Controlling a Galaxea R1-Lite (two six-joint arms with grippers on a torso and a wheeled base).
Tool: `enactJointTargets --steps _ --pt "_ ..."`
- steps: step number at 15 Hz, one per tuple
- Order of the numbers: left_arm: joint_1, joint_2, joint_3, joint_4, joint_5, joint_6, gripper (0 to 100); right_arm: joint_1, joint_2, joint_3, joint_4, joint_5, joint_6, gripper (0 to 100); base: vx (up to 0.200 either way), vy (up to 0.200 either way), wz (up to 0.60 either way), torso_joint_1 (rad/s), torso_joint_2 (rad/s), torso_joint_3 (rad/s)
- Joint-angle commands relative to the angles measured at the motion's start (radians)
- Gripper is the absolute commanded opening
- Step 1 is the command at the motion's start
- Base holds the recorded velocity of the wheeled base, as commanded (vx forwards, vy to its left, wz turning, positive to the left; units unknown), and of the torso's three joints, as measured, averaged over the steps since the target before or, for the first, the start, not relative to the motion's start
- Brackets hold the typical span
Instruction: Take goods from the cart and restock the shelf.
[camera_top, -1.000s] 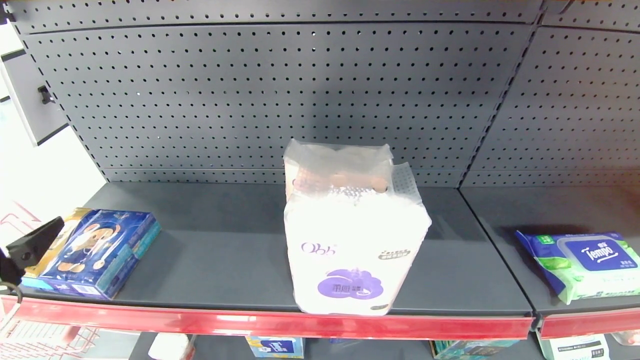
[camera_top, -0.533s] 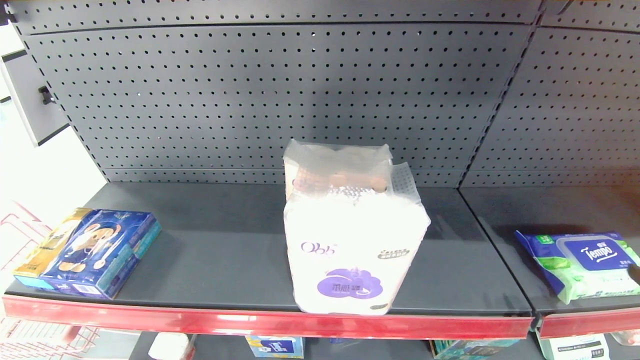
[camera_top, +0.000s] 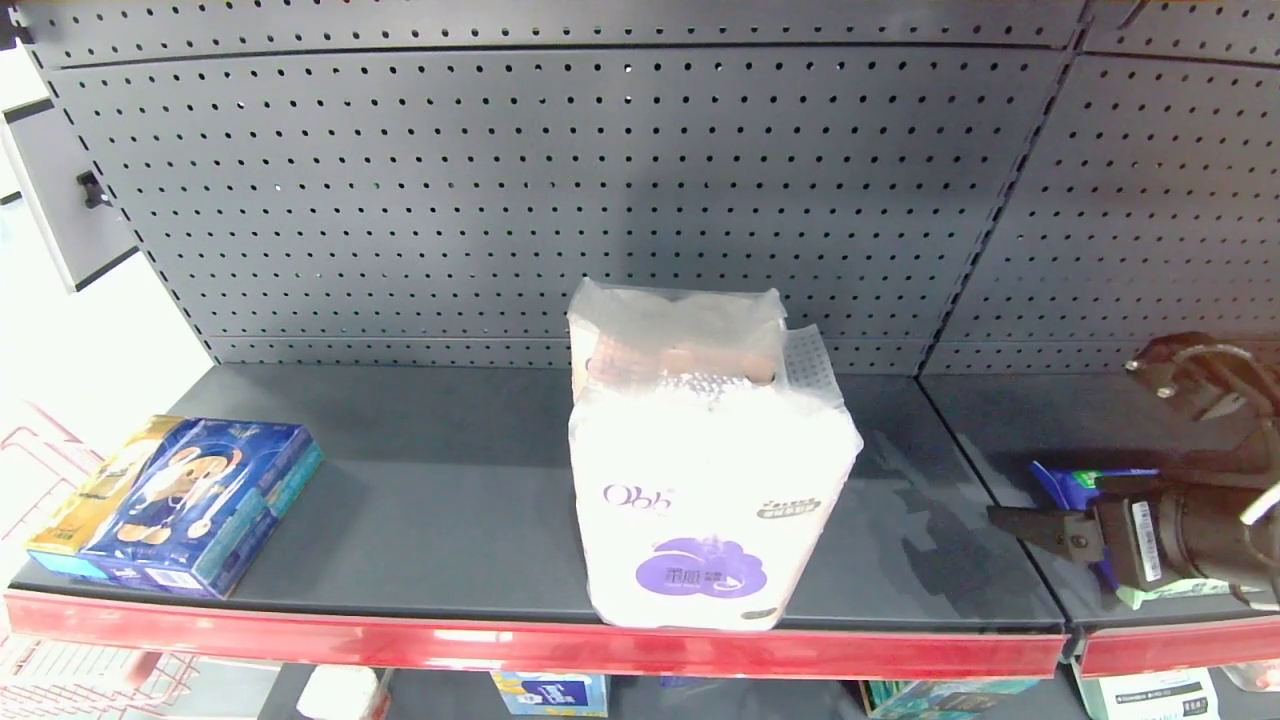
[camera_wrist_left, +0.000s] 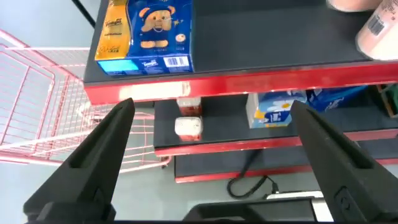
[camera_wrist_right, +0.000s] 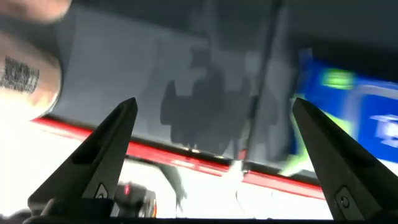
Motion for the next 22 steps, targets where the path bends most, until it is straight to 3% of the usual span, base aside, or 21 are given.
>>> enactJointTargets --steps 1,4,8,22 --pt "-0.001 -0.002 0.053 -0.061 -0.011 -0.002 100 0.098 0.116 -0.010 0.001 -0.002 0.064 100 0.000 0.000 0.00 0.000 0.00 0.000" --pt "0.001 -0.015 0.090 -0.125 -0.034 0.000 100 0.200 0.196 -0.039 -0.004 -0.081 0.173 100 0.000 0.000 0.00 0.000 0.00 0.000" --pt "0.001 -0.016 0.087 -0.127 -0.033 0.000 100 0.299 0.259 -0.062 -0.002 -0.124 0.188 100 0.000 0.000 0.00 0.000 0.00 0.000" --pt "0.001 -0.047 0.088 -0.128 -0.034 0.000 100 0.337 0.385 -0.164 -0.002 -0.129 0.199 100 0.000 0.000 0.00 0.000 0.00 0.000"
